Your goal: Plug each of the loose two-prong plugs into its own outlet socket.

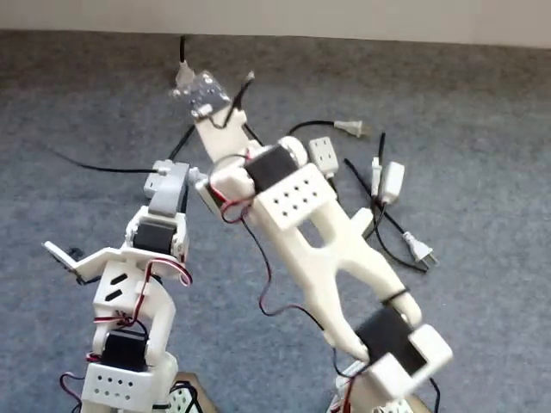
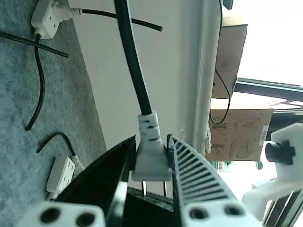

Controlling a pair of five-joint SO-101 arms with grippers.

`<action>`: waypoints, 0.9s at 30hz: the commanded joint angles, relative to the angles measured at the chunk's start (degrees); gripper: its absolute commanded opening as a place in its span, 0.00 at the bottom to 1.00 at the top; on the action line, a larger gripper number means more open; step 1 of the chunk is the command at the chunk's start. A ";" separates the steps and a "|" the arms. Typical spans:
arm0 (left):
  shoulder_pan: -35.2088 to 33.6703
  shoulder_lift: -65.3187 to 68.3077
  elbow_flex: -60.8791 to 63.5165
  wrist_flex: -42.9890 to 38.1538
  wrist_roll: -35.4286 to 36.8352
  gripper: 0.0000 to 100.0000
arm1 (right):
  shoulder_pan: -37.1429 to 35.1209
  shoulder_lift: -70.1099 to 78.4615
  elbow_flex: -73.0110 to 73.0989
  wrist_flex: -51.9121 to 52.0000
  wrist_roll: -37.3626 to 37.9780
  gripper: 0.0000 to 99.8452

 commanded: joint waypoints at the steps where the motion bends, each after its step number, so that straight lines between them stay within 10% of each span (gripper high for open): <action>1: 0.75 -0.57 1.01 0.18 0.35 0.01 | -0.13 4.00 -10.86 1.98 -0.70 0.01; 27: 0.75 -0.48 1.01 0.26 0.35 0.01 | 2.42 18.95 -33.98 6.73 -0.44 0.01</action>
